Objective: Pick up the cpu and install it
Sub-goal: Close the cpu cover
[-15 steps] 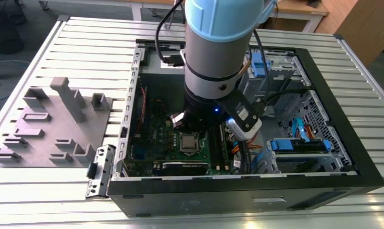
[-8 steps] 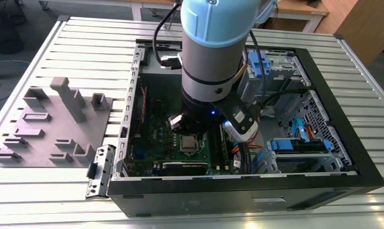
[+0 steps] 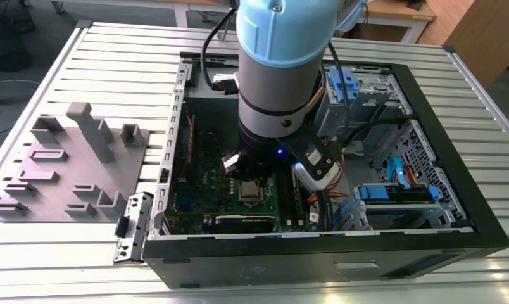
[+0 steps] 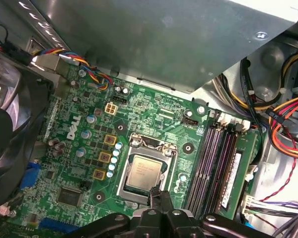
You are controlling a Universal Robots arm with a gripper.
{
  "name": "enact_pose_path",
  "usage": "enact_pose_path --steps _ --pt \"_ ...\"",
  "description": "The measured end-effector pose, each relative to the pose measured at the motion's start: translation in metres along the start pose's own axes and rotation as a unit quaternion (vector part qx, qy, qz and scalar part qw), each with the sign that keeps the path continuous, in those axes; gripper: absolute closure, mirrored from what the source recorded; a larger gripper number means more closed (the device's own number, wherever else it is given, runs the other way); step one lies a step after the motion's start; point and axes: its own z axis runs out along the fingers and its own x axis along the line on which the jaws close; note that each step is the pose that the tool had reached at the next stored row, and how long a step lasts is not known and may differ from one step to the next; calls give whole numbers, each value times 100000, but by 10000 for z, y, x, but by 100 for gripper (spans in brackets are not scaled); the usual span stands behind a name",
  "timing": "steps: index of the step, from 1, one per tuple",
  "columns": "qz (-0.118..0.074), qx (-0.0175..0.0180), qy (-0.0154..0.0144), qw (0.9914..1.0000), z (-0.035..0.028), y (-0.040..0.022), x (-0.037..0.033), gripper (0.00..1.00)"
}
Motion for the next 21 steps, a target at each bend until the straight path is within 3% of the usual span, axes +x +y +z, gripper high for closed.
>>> enact_pose_path --steps 12,21 --pt "-2 29 16 100000 185 -10 16 89" --pt "-11 263 96 100000 249 -13 21 89"
